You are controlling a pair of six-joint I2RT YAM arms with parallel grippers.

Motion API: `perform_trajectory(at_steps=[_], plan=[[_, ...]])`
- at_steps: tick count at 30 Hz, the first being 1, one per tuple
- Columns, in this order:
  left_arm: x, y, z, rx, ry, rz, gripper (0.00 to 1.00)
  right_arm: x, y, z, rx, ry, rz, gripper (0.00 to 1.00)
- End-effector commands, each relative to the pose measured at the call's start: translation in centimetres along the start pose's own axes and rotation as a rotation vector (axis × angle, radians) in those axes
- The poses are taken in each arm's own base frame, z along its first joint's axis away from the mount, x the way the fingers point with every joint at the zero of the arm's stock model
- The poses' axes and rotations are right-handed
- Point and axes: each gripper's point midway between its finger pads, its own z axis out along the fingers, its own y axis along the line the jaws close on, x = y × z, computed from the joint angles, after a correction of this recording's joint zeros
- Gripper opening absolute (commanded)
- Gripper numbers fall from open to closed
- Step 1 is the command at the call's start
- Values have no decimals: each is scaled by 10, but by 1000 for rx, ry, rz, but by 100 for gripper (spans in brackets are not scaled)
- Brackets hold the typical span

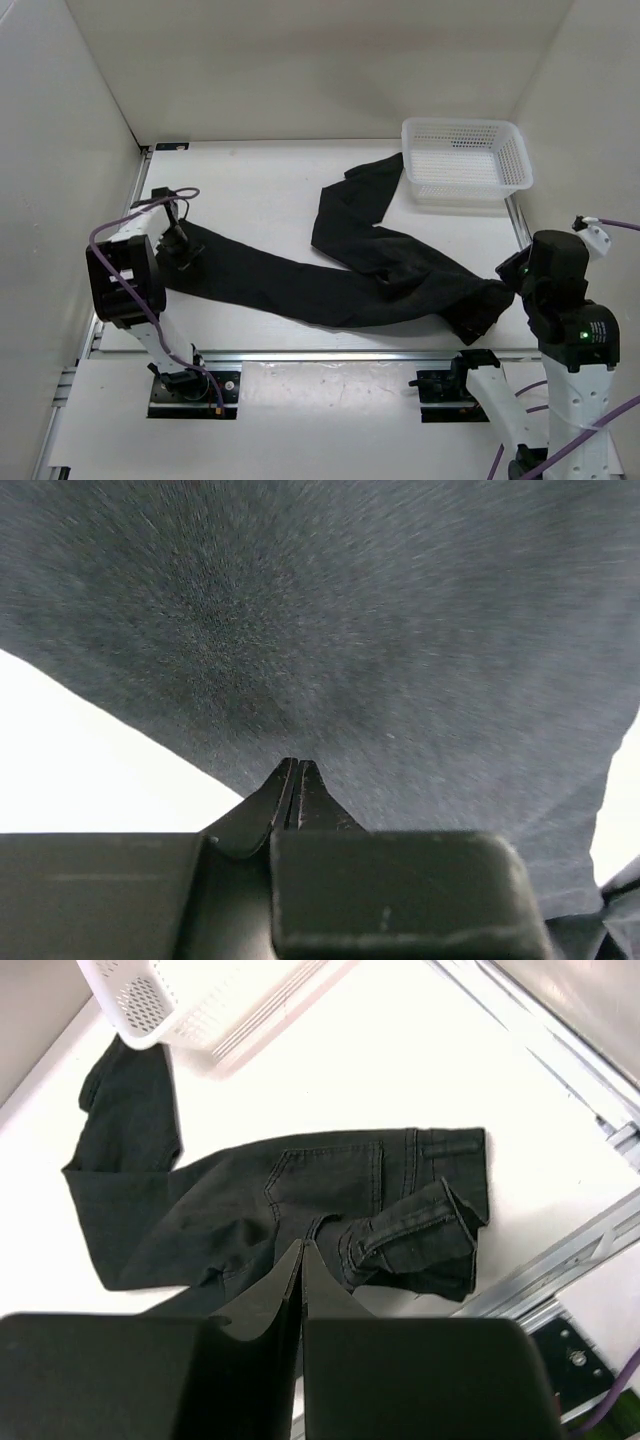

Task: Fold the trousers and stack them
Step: Flatten the trousers out

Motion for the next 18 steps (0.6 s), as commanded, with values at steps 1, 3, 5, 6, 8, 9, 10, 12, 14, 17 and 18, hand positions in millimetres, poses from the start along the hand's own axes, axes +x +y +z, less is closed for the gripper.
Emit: perform_trajectory(at_steps=[1, 3, 5, 6, 8, 9, 10, 12, 14, 17, 18], plan=[[-23, -7, -43, 45, -138, -11, 10, -15, 8, 0, -19, -33, -73, 0], [-30, -6, -59, 41, -182, -13, 10, -16, 26, 7, -84, -7, -129, 0], [-36, -9, -74, 54, -217, -14, 10, -4, 45, 18, -144, 87, -206, 0], [-39, -11, -81, 67, -236, -14, 10, 1, 49, 24, -150, 124, -223, 1], [-40, -12, -97, 81, -259, 4, 10, 14, 57, 41, -143, 211, -242, 6], [-42, -14, -101, 84, -265, 4, 10, 18, 64, 44, -170, 233, -254, 9], [-44, -15, -110, 99, -289, 15, 10, 27, 74, 53, -198, 285, -256, 20], [-46, -18, -129, 112, -331, 51, 10, 43, 77, 67, -204, 350, -263, 34], [-43, -30, -140, 145, -354, 123, 10, 64, 71, 79, -168, 415, -243, 45], [-39, -47, -156, 195, -362, 206, 12, 96, 60, 82, -132, 514, -175, 33], [-34, -57, -163, 215, -367, 243, 14, 105, 55, 78, -136, 529, -152, 31]])
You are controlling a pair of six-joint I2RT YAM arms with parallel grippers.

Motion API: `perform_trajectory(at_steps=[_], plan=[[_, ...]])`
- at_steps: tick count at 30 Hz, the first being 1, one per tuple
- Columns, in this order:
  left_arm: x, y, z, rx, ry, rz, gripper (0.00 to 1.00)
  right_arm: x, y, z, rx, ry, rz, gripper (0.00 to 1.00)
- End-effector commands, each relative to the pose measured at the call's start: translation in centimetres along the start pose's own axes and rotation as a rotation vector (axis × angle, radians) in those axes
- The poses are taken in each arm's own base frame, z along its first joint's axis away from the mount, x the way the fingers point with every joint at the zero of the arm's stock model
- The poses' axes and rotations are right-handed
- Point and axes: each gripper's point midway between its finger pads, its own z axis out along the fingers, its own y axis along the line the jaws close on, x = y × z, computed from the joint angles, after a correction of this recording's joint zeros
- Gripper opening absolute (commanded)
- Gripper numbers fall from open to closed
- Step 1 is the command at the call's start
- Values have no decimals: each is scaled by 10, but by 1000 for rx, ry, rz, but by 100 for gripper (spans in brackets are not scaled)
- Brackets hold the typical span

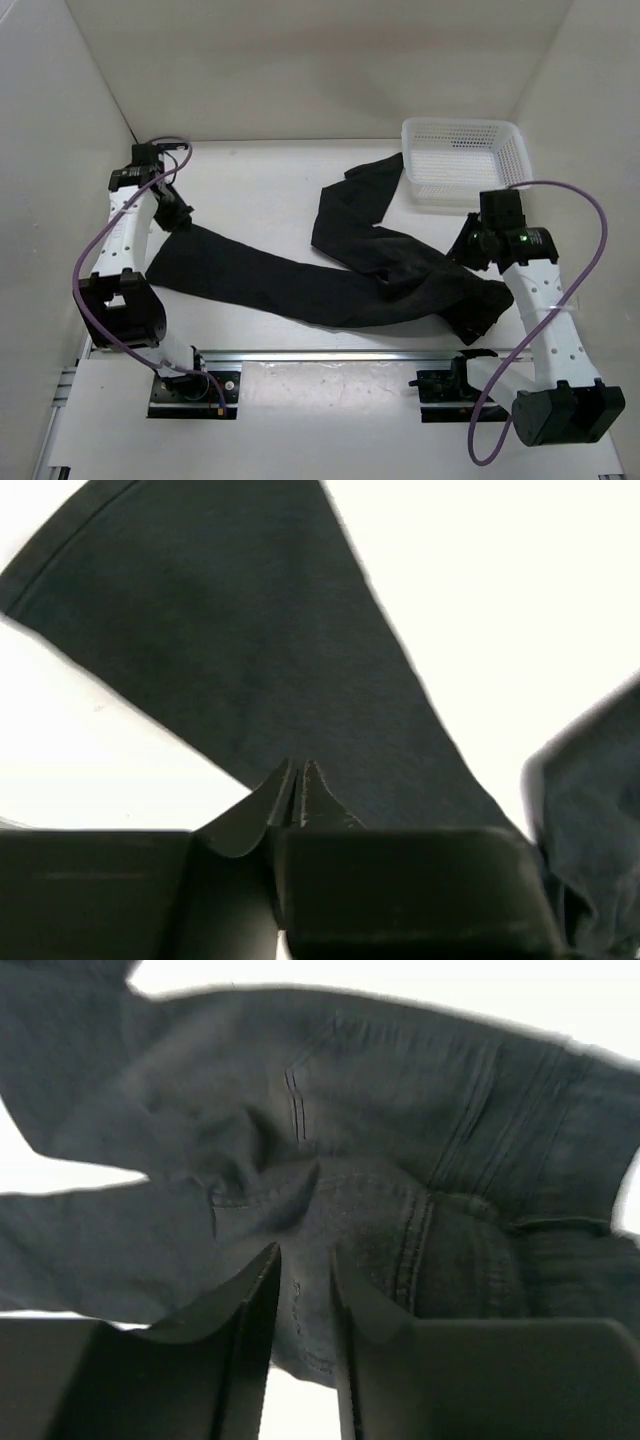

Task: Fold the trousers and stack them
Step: Flatten the trousers out

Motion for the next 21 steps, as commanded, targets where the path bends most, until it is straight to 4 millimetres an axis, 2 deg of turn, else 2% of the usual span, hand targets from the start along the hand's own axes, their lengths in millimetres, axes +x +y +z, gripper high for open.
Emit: perform_trajectory(at_steps=[1, 2, 3, 4, 5, 6, 7, 8, 9, 10, 11, 12, 13, 14, 15, 16, 17, 18, 19, 20, 21], plan=[[-1, -28, -32, 95, -50, 135, 17, 44, -1, 9, -56, 107, 82, 29], [1, -36, -32, 110, -40, 151, 20, 54, -5, 12, -46, 120, 122, 28], [7, -52, -34, 147, -31, 200, 25, 65, -9, 9, -53, 127, 144, 28], [10, -60, -35, 158, -29, 233, 29, 75, -14, 10, -40, 144, 163, 28], [15, -71, -30, 171, -6, 257, 35, 95, -26, 15, -3, 193, 178, 28], [19, -81, -30, 190, 5, 293, 41, 103, -29, 14, 7, 204, 209, 28], [25, -104, -35, 225, 0, 346, 58, 112, -32, 15, 20, 236, 223, 28], [30, -118, -35, 248, 8, 389, 61, 118, -35, 16, 38, 257, 233, 28], [39, -130, -20, 235, 52, 420, 69, 126, -39, 16, 59, 283, 245, 28], [46, -159, -29, 277, 41, 477, 72, 129, -42, 18, 67, 293, 245, 28], [53, -172, -26, 284, 56, 507, 76, 132, -43, 17, 73, 301, 245, 28], [64, -183, -4, 250, 103, 539, 77, 127, -42, 15, 80, 294, 244, 29], [84, -199, -2, 253, 135, 592, 77, 124, -39, 12, 67, 285, 235, 29], [81, -221, -7, 291, 106, 611, 84, 118, -37, 11, 69, 270, 234, 29], [93, -231, 19, 260, 142, 637, 86, 114, -35, 8, 69, 270, 234, 29], [100, -238, 26, 246, 155, 657, 88, 105, -37, 6, 79, 231, 221, 29], [104, -254, 22, 269, 144, 679, 90, 88, -30, 1, 70, 191, 219, 29], [110, -256, 46, 237, 180, 684, 90, 78, -28, -2, 69, 162, 209, 30], [115, -263, 53, 243, 192, 681, 90, 69, -27, -6, 68, 137, 192, 33], [116, -273, 53, 269, 198, 662, 90, 50, -22, -10, 69, 86, 180, 35], [117, -276, 60, 264, 204, 647, 90, 42, -21, -11, 80, 68, 179, 39]])
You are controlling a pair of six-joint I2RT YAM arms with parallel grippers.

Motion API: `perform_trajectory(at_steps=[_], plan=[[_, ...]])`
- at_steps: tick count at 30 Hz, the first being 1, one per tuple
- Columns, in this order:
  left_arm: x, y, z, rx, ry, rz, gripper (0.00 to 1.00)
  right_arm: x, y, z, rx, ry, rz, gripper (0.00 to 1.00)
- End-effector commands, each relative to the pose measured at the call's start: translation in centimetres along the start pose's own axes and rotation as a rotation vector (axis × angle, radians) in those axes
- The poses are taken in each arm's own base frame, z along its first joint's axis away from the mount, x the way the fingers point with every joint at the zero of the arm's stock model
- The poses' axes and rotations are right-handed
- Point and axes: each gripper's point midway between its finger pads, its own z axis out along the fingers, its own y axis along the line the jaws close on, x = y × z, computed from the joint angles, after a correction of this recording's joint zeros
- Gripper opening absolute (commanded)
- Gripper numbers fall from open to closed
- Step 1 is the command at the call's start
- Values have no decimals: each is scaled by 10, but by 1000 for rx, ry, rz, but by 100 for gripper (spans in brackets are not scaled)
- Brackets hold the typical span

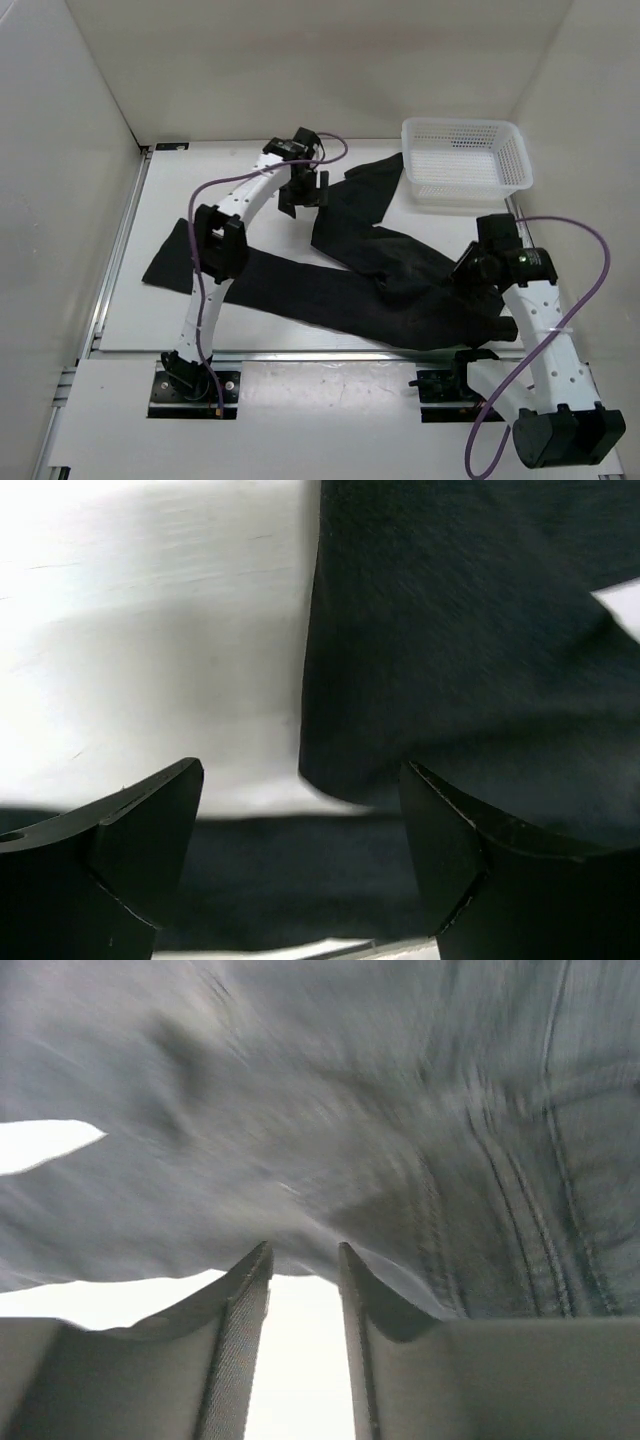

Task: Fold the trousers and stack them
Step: Flatten the trousers out

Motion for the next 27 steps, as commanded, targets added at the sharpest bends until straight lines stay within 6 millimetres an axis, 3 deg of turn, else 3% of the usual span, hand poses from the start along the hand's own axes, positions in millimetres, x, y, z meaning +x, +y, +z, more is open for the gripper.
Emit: perform_trajectory(at_steps=[1, 3, 4, 6, 7, 9, 10, 12, 13, 14, 15, 16, 17, 18, 19, 20, 22, 23, 25, 26, 27], plan=[[-10, -1, -2, 12, 0, -52, 90, -42, 16, -16, 11, -131, -44, 46], [-16, -8, 8, 46, -7, -59, 97, -58, 27, -18, -1, -165, -68, 63], [-18, -12, 22, 64, -2, -69, 99, -67, 35, -8, 1, -164, -80, 73], [-22, -25, 29, 127, 8, -77, 99, -76, 44, 4, -1, -154, -116, 79], [-18, -27, 44, 142, 40, -89, 99, -83, 52, 21, -1, -137, -139, 80], [-20, -40, 47, 208, 52, -93, 99, -88, 64, 39, -29, -112, -166, 81], [-20, -43, 51, 225, 54, -101, 96, -93, 68, 57, -16, -95, -166, 83], [-29, -50, 48, 291, 35, -98, 76, -87, 70, 79, -4, -41, -207, 85], [-32, -55, 43, 311, 25, -102, 54, -80, 66, 97, 30, 18, -207, 86], [-36, -49, 37, 311, 15, -114, 11, -80, 68, 105, 22, 33, -218, 86], [-44, -51, 28, 344, -7, -122, 10, -75, 68, 111, 33, 53, -228, 86], [-45, -38, 29, 333, -1, -157, 10, -69, 71, 115, 36, 70, -246, 86], [-55, -35, 6, 348, -47, -168, 10, -67, 76, 118, 28, 69, -261, 85], [-55, -13, 8, 308, -48, -214, 10, -59, 77, 122, 45, 64, -276, 84], [-63, -4, 0, 301, -86, -240, 10, -53, 77, 123, 55, 66, -295, 84], [-69, 4, -23, 297, -129, -249, 10, -42, 79, 125, 63, 76, -320, 81], [-71, 34, -29, 239, -150, -295, 10, -33, 79, 130, 74, 88, -333, 79], [-73, 40, -47, 234, -182, -303, 10, -24, 80, 134, 77, 101, -343, 76], [-60, 64, -50, 169, -176, -339, 10, -17, 83, 141, 83, 117, -354, 73], [-56, 67, -72, 151, -208, -338, 10, -9, 87, 146, 84, 130, -369, 71], [-48, 72, -77, 121, -209, -343, 10, -7, 86, 148, 98, 130, -382, 70]])
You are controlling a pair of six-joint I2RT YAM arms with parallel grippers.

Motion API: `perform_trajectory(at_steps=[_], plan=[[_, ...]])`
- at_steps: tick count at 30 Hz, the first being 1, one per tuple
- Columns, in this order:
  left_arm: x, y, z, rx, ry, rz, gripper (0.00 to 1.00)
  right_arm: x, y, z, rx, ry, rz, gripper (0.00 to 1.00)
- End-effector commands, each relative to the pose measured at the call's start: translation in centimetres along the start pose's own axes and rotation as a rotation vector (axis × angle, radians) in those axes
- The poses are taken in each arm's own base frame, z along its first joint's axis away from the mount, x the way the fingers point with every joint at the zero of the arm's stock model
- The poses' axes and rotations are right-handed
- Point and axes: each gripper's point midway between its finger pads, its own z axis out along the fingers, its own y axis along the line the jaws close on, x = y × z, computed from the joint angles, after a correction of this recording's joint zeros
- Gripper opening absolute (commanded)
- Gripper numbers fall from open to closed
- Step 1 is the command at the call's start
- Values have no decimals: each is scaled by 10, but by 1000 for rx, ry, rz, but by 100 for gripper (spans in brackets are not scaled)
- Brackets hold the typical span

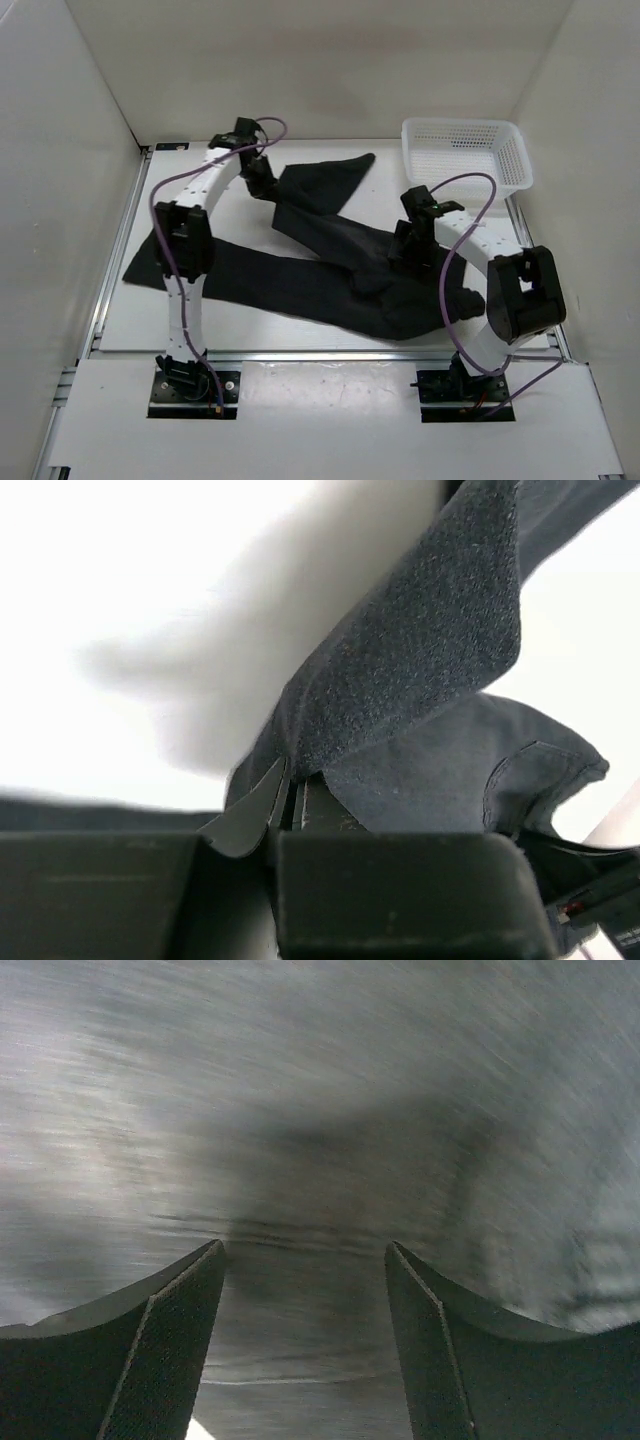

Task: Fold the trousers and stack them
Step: Flatten the trousers out

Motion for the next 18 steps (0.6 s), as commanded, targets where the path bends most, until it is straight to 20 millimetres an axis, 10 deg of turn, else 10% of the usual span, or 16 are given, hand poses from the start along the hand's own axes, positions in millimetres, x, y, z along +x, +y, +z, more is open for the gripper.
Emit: perform_trajectory(at_steps=[1, 5, 8, 10, 13, 18], plan=[[-7, 9, -72, -64, -176, 6, 10, 4, 9, 15, 26, -13, -18, 70], [39, 26, -105, -133, -150, 28, 17, -11, 7, 24, 83, -40, -19, 70], [61, 30, -123, -149, -116, 71, 79, -15, 1, 23, 129, -52, -21, 70], [57, 33, -132, -196, -143, 92, 94, -12, -5, 22, 146, -33, -3, 70], [30, 42, -146, -270, -209, 93, 91, 3, -16, 22, 161, -5, 50, 70], [3, 40, -130, -291, -225, 94, 76, 7, -11, -36, 160, -219, 21, 68]])
